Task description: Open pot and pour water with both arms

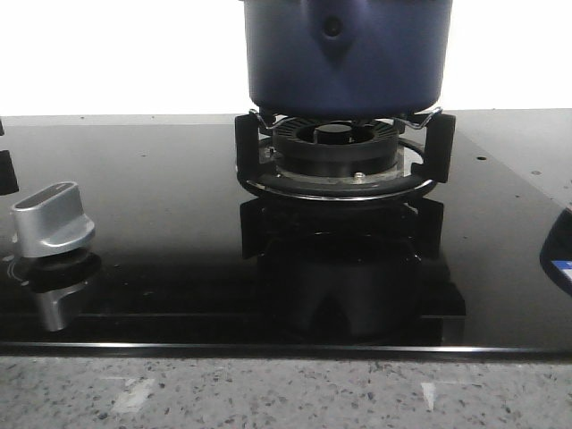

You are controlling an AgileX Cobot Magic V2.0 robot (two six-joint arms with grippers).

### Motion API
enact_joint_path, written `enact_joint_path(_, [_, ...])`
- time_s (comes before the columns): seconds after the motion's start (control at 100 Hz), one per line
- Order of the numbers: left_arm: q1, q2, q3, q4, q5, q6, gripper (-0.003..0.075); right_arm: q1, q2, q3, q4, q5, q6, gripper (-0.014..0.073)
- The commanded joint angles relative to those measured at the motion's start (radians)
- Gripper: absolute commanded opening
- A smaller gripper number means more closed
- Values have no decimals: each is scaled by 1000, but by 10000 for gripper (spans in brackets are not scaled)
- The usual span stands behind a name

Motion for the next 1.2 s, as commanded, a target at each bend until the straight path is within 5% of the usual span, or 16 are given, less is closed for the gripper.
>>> enact_joint_path(0.0, [-22, 0, -36, -131, 50, 8, 284, 35, -107, -24, -14, -49, -5, 300])
enact_joint_path(0.1, [-35, 34, -52, -131, 50, 52, 284, 100, -221, -24, -14, -29, -11, 198])
enact_joint_path(0.24, [-49, 98, -120, -131, 52, 52, 284, 164, -363, -24, -5, 16, -21, -75])
enact_joint_path(0.83, [-231, 449, -573, -131, -30, 52, 284, 175, -576, -22, -5, 173, -31, -68])
enact_joint_path(1.19, [-249, 569, -654, -131, -59, 52, 284, 175, -586, -22, 7, 198, -32, -68])
